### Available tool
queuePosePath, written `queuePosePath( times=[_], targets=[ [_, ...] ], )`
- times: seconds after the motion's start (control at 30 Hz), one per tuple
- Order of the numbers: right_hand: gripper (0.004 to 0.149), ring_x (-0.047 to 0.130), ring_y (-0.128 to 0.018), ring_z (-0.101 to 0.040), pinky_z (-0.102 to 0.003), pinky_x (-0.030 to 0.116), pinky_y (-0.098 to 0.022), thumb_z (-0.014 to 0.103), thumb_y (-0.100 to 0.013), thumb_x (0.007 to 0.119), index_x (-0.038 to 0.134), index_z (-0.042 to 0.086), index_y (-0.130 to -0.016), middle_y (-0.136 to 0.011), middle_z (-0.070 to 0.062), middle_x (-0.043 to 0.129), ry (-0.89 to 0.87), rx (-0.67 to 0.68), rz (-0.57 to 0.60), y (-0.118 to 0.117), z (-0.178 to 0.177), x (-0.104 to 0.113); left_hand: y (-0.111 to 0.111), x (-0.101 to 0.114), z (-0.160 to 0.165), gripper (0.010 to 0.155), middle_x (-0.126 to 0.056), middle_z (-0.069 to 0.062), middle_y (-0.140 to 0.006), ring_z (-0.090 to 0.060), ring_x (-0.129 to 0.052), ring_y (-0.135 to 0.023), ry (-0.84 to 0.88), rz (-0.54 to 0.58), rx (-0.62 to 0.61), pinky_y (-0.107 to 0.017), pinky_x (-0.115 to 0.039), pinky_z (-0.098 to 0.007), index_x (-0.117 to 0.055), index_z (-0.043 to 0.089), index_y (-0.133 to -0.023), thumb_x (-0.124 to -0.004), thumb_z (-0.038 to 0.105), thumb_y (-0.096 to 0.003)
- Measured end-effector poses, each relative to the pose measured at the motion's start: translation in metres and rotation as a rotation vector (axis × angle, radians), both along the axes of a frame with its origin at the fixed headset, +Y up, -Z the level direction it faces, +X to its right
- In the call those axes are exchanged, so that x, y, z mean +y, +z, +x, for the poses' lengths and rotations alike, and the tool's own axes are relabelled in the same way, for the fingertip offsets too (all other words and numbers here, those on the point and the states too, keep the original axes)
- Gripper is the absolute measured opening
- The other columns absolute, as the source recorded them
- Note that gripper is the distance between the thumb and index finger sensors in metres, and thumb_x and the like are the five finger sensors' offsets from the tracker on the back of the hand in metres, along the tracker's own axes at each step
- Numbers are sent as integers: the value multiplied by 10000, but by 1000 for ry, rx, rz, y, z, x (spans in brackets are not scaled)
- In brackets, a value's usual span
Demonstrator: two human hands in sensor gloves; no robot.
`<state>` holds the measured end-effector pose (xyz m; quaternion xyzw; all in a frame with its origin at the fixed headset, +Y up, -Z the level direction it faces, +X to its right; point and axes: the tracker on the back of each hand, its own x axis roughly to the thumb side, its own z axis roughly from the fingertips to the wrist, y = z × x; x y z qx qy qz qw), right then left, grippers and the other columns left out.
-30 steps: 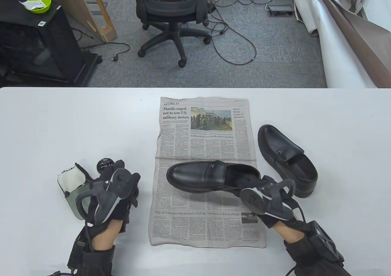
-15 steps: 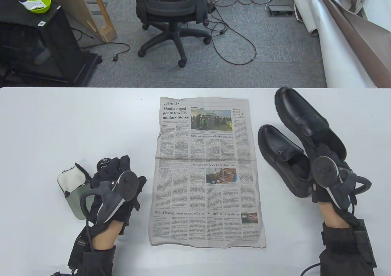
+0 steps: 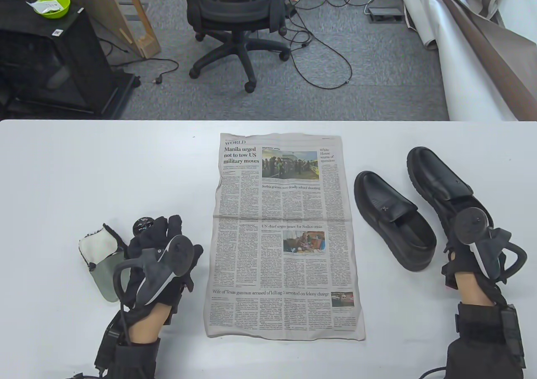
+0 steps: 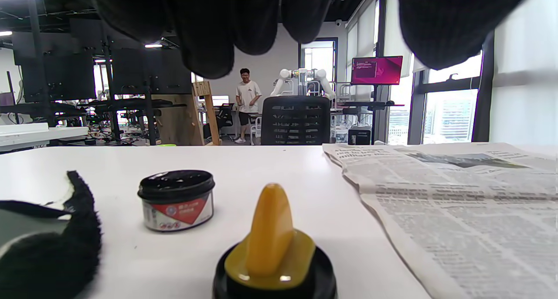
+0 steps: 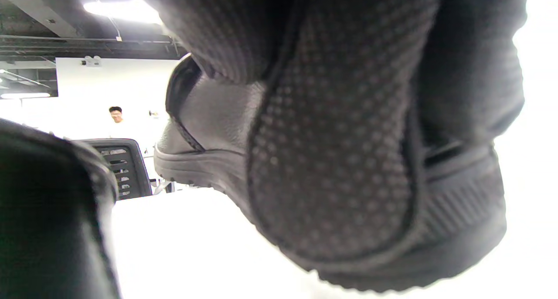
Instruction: Dip and apply built-in sponge shoe polish on shoes
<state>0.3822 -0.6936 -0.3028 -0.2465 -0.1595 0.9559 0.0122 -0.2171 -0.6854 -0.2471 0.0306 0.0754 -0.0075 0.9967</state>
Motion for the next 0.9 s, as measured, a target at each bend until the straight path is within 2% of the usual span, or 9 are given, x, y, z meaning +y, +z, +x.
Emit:
queuePosePath(
  times=[0.3, 0.57, 0.73, 0.83, 0.9],
  targets=[
    [485, 1198, -154, -107, -340, 1011, -316, 369, -406, 796, 904, 113, -803, -558, -107, 1052, -12, 0, -87, -8, 6, -20, -1, -3, 3, 855, -477, -118, -1175, -417, -627, -1061, -16, -31, -16, -783, -500, -660, -453, 258, -1091, -794, 653, -415],
    [503, 1206, -173, -131, -365, 1010, -322, 342, -417, 774, 849, 106, -855, -649, -141, 1007, -54, 19, -117, -10, 2, -25, -1, -3, 4, 860, -456, -122, -1180, -426, -608, -1066, -22, -47, -16, -784, -485, -665, -436, 255, -1095, -788, 653, -419],
    [499, 1197, -223, -145, -375, 998, -353, 320, -432, 743, 803, 122, -886, -756, -134, 942, -78, 52, -45, -3, -9, -13, 1, 1, 5, 861, -437, -127, -1183, -428, -600, -1068, -22, -20, -17, -784, -483, -665, -435, 258, -1095, -787, 655, -417],
    [515, 1170, -292, -158, -391, 964, -388, 342, -434, 732, 779, 139, -905, -791, -123, 911, -62, 71, 52, 9, -21, 4, 2, 2, 5, 870, -426, -120, -1190, -426, -591, -1076, -15, -12, -22, -787, -479, -666, -424, 263, -1097, -778, 666, -412],
    [532, 1147, -377, -196, -426, 917, -445, 387, -434, 726, 770, 166, -916, -816, -103, 897, 2, 122, 160, 19, -41, 19, 1, 3, 7, 879, -411, -115, -1197, -430, -577, -1084, -12, -7, -30, -789, -473, -669, -406, 267, -1101, -764, 676, -411]
  ],
)
